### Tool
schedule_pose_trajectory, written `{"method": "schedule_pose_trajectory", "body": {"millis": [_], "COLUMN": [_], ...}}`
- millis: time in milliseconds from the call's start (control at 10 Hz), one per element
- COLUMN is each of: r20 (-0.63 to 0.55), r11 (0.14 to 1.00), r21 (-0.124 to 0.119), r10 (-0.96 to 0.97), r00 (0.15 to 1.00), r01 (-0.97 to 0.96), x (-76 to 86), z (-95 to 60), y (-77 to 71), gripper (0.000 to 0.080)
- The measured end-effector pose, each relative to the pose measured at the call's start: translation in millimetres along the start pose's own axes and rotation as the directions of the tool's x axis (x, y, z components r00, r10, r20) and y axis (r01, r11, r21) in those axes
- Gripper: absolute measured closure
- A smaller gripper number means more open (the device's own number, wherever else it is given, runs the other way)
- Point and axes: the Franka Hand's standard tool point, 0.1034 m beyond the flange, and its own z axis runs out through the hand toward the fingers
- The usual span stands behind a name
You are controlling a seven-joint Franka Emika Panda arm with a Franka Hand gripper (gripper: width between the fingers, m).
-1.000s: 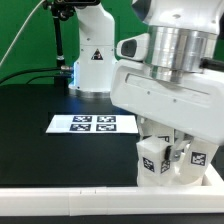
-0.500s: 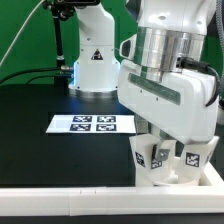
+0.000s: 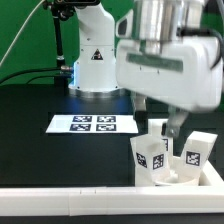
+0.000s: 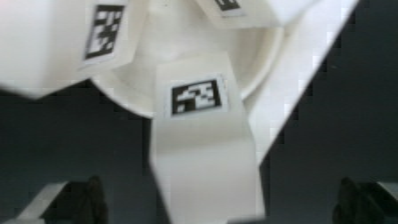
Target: Assemble stool
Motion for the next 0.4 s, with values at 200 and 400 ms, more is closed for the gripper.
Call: {"method": "schedule_pose_trajectory", "body": {"millis": [200, 400], "r20": [0.003, 0.003], "r11": [1.000, 1.000], "r21": [0.027, 0.024], "r10": [-0.005, -0.008], "r00": [1.000, 1.000], "r01": [0.004, 0.008], "x": [8.5, 7.3], "z": [-19.3, -17.2], "y": [-3.3, -2.8], "gripper": [0.0151, 0.0151]}}
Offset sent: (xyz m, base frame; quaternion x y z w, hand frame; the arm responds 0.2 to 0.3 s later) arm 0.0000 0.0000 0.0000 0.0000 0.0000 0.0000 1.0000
